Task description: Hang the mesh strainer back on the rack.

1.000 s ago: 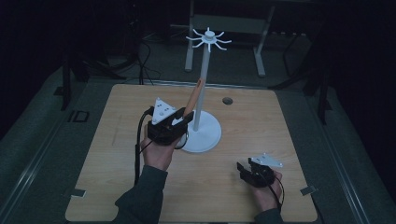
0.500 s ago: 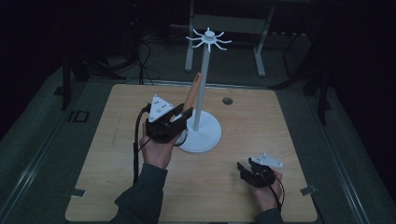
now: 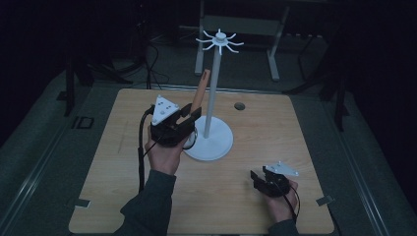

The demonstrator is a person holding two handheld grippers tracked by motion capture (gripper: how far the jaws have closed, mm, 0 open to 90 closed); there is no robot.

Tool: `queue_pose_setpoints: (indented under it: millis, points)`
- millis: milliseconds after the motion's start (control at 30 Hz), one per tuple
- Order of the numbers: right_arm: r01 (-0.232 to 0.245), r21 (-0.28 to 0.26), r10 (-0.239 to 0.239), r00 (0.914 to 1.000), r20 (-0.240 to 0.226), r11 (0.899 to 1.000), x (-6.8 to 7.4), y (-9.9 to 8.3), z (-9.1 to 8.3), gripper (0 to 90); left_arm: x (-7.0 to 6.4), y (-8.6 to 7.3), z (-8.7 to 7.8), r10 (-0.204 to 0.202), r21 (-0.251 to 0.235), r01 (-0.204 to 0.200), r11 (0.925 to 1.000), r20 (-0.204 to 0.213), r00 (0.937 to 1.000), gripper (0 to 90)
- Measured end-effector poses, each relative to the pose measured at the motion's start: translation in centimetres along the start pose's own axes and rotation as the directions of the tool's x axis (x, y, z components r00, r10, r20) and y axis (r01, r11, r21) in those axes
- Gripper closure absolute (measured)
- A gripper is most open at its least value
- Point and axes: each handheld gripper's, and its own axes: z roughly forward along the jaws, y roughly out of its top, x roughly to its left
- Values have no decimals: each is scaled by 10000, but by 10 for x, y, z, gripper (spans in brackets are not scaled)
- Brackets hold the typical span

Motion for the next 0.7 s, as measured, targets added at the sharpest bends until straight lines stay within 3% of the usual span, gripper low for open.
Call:
queue_pose_setpoints:
  millis: [367,700]
  points:
    - [6,2,-6,10000,26,10000,0,0,0,451,0,11,-3,50,-255,-53,9997,-109,9999,684]
    - [-22,-23,22,10000,53,10000,-1,0,0,450,5,24,-4,-192,-583,180,9981,-204,9996,683]
